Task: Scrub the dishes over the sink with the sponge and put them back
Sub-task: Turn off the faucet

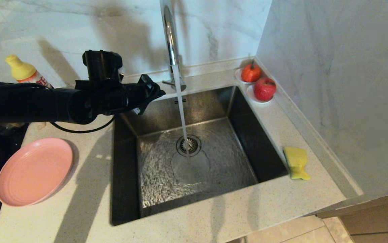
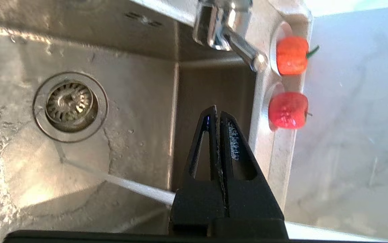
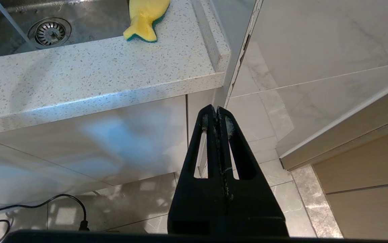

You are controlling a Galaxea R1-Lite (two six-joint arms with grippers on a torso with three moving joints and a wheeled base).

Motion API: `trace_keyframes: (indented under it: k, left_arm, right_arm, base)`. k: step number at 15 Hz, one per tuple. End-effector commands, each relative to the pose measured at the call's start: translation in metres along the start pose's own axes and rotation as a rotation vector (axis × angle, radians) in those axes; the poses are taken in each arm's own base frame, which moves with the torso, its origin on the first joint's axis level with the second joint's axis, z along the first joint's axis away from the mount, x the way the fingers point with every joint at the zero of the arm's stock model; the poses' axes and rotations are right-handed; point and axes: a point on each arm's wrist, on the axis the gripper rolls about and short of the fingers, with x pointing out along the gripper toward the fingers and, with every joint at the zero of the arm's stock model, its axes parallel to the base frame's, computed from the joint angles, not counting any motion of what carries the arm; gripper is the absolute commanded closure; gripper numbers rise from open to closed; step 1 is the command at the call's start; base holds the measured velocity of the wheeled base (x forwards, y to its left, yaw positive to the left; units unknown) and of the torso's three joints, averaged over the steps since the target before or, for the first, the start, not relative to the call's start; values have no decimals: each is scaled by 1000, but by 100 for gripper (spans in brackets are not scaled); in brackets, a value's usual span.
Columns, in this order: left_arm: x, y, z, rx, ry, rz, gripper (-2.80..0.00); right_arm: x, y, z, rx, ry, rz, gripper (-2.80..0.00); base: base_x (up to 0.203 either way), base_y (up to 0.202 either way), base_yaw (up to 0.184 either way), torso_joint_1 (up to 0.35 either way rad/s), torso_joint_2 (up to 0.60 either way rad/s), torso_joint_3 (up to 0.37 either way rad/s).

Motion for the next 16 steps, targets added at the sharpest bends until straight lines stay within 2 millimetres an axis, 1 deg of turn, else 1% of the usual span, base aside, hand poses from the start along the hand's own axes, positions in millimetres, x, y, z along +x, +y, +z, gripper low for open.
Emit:
trace_keyframes:
  k: [1, 3, 8, 16]
  left_arm:
    - [5, -1, 3, -2, -11, -12, 0]
    - [7, -4, 6, 0, -28, -21, 0]
    - [11, -1, 5, -4, -24, -21, 0]
    - [22, -3, 11, 4, -48, -43, 0]
  right_arm:
    - [0, 0, 0, 0, 1, 0, 0]
    - [0, 0, 0, 0, 3, -1, 0]
    - [0, 0, 0, 1, 1, 1, 0]
    - [0, 0, 0, 0, 3, 1, 0]
  base:
    - [0, 0, 0, 0, 0, 0]
    - [0, 0, 0, 0, 0, 0]
    - [0, 0, 0, 0, 0, 0]
    - [0, 0, 0, 0, 0, 0]
